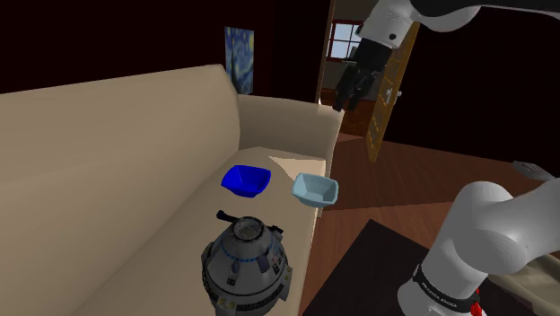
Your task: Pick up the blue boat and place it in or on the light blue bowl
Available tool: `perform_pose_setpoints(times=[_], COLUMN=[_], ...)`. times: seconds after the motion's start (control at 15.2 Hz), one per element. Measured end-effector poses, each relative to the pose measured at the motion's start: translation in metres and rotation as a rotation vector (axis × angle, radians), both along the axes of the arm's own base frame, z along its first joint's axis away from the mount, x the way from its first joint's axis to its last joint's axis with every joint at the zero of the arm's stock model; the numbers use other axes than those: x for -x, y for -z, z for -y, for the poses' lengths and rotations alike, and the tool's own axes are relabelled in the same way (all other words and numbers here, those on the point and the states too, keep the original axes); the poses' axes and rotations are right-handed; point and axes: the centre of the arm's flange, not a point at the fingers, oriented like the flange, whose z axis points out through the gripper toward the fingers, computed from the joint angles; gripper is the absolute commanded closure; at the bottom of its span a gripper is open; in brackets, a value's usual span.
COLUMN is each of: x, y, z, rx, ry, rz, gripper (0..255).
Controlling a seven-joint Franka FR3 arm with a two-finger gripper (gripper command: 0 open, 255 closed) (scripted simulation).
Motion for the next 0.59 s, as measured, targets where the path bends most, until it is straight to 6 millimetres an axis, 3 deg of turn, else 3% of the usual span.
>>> perform_pose_setpoints(times=[0.2, 0.59], x=[-0.008, -0.052], y=[0.013, 0.077], z=[0.000, -0.008], rx=[0.004, 0.024], ry=[-0.011, -0.064], rz=[-0.004, -0.018], gripper=[0, 0])
